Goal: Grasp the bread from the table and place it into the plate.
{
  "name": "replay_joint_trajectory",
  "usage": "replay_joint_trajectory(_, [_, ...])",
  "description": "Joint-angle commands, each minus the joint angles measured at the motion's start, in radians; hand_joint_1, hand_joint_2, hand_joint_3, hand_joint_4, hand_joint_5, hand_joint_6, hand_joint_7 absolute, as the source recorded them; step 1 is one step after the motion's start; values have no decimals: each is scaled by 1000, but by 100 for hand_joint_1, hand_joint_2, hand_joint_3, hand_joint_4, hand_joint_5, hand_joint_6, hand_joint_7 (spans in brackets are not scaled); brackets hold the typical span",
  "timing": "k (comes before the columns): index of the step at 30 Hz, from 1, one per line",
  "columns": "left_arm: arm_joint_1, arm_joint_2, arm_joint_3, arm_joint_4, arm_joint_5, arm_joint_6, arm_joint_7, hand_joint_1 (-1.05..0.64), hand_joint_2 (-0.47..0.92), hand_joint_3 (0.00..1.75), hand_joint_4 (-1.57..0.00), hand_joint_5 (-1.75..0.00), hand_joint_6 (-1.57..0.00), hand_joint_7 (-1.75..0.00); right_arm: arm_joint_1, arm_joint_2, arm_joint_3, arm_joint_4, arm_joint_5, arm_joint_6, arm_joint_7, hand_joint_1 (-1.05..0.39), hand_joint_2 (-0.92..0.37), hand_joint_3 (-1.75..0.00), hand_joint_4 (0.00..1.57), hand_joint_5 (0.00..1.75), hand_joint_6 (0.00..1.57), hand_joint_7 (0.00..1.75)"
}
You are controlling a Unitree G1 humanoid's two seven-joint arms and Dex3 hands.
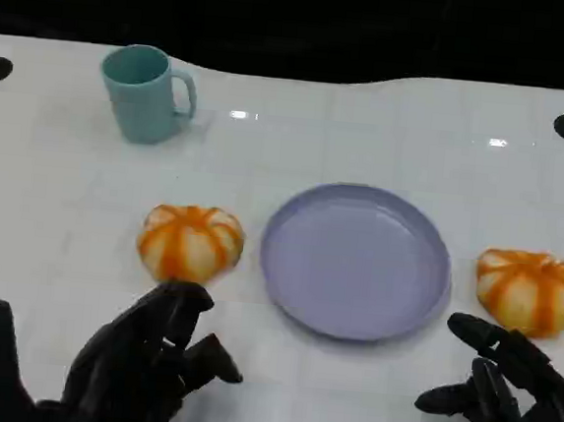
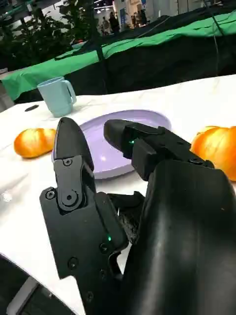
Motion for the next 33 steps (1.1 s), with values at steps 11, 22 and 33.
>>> replay_joint_trajectory(11, [-8,10,4,-5,7,-6,11,-53,92,40,-69,-175,-49,-167,-4,-9,-9,16,5,-17,2,-78,-92,-30,83,101,93,49])
replay_joint_trajectory(22, [-8,8,4,-1,9,-11,11,-53,92,39,-69,-175,-49,-167,-7,-4,-11,19,21,-12,5,-78,-92,-28,84,100,95,49])
replay_joint_trajectory(33, [-8,8,4,-1,9,-11,11,-53,92,39,-69,-175,-49,-167,-7,-4,-11,19,21,-12,5,-78,-92,-28,85,100,96,48])
